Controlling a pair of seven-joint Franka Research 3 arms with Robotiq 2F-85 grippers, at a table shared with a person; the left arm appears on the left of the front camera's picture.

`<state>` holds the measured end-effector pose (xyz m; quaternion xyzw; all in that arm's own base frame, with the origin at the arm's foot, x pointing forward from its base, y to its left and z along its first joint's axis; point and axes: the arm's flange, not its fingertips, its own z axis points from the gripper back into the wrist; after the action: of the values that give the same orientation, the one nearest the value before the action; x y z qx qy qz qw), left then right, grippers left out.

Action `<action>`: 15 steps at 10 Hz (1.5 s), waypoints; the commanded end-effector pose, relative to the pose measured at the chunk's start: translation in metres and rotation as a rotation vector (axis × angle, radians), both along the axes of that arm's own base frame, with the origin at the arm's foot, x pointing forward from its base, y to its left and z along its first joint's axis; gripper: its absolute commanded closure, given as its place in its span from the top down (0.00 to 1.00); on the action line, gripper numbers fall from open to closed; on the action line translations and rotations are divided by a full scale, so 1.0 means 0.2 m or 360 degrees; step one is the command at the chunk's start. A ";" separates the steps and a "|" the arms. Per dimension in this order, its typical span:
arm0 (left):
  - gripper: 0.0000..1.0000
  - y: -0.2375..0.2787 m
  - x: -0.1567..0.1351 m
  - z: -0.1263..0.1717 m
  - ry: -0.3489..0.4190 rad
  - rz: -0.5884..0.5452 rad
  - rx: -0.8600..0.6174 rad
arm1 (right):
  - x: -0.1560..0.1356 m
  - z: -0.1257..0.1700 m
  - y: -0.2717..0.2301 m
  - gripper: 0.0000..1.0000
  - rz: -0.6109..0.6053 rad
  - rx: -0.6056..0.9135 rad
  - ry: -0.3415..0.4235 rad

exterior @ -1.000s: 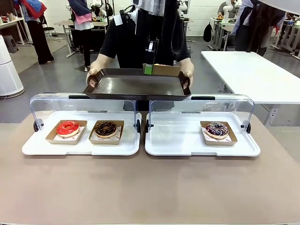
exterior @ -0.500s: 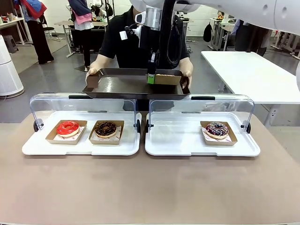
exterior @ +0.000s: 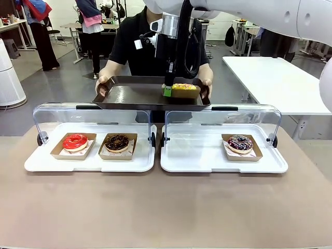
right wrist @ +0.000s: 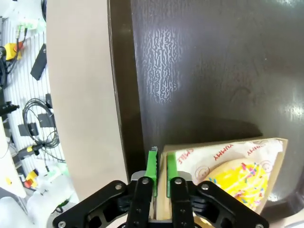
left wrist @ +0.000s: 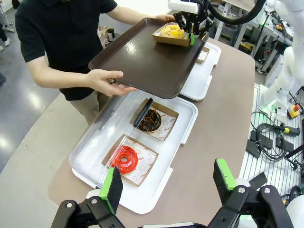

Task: Provide the desired donut to the person.
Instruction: Place the picked Paper togo box onto the Handle tray extended by the person.

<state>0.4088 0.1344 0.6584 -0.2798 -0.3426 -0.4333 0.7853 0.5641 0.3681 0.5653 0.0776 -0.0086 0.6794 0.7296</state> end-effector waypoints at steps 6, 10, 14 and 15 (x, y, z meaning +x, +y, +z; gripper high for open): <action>1.00 0.00 0.00 0.01 -0.0001 -0.0006 -0.0009 | 0.02 0.05 0.01 1.00 0.0060 0.0027 0.0051; 1.00 0.00 0.00 0.01 -0.0001 -0.0006 -0.0009 | 0.00 0.05 0.01 1.00 0.0078 0.0024 0.0055; 1.00 0.00 0.00 0.01 -0.0001 -0.0006 -0.0009 | -0.25 0.27 -0.40 1.00 0.0102 0.0113 0.0060; 1.00 0.00 0.00 0.01 -0.0001 -0.0006 -0.0009 | -0.31 0.34 -0.61 1.00 0.0079 0.0115 0.0009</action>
<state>0.4088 0.1349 0.6584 -0.2797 -0.3428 -0.4328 0.7854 0.5288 0.2941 0.6388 0.1054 -0.0167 0.6927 0.7133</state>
